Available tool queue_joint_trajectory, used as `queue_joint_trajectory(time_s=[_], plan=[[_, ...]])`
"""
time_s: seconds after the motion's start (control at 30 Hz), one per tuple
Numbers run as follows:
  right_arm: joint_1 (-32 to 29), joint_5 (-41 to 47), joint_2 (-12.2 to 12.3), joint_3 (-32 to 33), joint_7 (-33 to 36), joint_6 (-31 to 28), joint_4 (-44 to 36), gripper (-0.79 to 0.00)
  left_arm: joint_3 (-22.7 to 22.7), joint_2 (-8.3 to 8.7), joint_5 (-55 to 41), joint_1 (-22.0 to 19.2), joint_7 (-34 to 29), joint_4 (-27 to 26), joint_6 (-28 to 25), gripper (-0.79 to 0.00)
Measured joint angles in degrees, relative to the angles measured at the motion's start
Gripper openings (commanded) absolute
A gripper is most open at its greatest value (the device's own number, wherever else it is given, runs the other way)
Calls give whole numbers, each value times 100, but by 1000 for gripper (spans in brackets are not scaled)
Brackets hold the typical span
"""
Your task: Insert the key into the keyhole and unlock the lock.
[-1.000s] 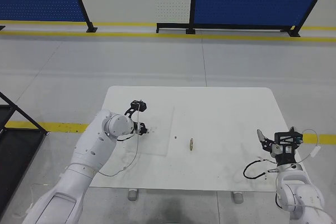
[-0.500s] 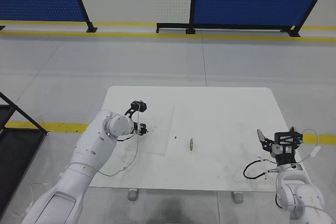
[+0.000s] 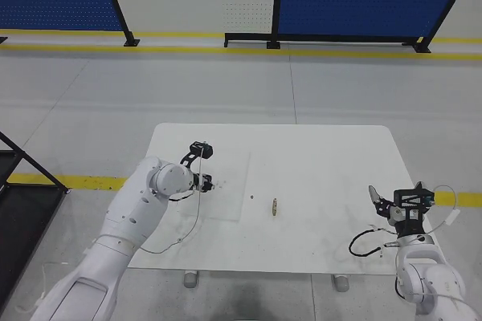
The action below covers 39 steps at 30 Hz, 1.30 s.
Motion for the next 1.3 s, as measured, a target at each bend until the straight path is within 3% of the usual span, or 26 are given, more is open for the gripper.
queue_joint_trajectory(time_s=[0.27,0.57,0.73,0.93,1.1,1.3], plan=[[0,0,0,0,0,0,0,0,-306,111,-113,405,16,-755,-199,-785],[0,0,0,0,0,0,0,0,-1331,325,-1564,1395,-74,-1420,-1046,-785],[0,0,0,0,0,0,0,0,-2048,455,-2694,1944,-266,-1269,-1599,-785],[0,0,0,0,0,0,0,0,-2577,564,-4067,2250,-622,-779,-2144,-785],[0,0,0,0,0,0,0,0,-2724,648,-5425,2314,-847,-396,-2395,-785],[0,0,0,0,0,0,0,0,-2627,821,-6614,2377,-928,-200,-2299,-785]])
